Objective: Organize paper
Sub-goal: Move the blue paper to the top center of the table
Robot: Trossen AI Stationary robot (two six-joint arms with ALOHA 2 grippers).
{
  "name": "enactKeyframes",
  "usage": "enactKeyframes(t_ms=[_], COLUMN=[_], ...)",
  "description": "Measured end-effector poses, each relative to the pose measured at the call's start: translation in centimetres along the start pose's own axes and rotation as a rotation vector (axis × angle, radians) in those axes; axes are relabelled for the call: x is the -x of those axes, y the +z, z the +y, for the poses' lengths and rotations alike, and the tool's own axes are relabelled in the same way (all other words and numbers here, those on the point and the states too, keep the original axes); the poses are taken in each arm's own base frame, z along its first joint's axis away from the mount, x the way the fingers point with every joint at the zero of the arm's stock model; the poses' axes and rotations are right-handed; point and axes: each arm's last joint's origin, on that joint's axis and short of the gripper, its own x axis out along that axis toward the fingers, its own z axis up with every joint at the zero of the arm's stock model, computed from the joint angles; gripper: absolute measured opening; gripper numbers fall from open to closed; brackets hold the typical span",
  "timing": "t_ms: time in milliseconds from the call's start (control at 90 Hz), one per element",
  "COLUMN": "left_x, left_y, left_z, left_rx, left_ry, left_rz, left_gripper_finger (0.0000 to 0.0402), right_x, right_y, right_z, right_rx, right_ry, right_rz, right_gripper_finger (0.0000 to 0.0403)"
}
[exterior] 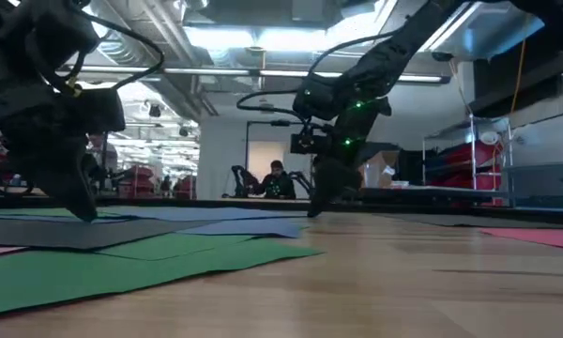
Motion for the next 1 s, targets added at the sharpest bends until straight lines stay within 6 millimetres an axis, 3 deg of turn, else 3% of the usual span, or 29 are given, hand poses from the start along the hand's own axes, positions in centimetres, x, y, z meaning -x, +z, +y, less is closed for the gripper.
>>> enactKeyframes(t_ms=[244, 356, 578, 767, 1000], left_x=[0.0, 0.0, 0.0, 0.0, 0.0], left_y=[0.0, 0.0, 0.1, 0.1, 0.1], left_z=[0.0, 0.0, 0.0, -0.1, -0.1], left_rx=[-0.001, -0.003, -0.008, -0.004, -0.009], left_ry=[0.000, 0.000, -0.003, -0.005, -0.006], left_rz=[0.000, 0.000, -0.009, -0.015, -0.012], left_gripper_finger=[0.0000, 0.0000, 0.0000, 0.0000, 0.0000], right_x=[1.9, 2.3, 1.1, -0.3, 0.0], right_y=[1.1, 1.7, 1.9, 0.9, -0.5], right_z=[0.8, -0.2, -1.2, -1.7, -1.3], right_rx=[0.056, 0.044, 0.021, -0.033, -0.098], right_ry=[-0.052, -0.076, -0.160, -0.146, -0.109], right_rz=[-0.090, -0.173, -0.202, -0.119, 0.024], right_gripper_finger=[0.0000, 0.0000, 0.0000, 0.0000, 0.0000])
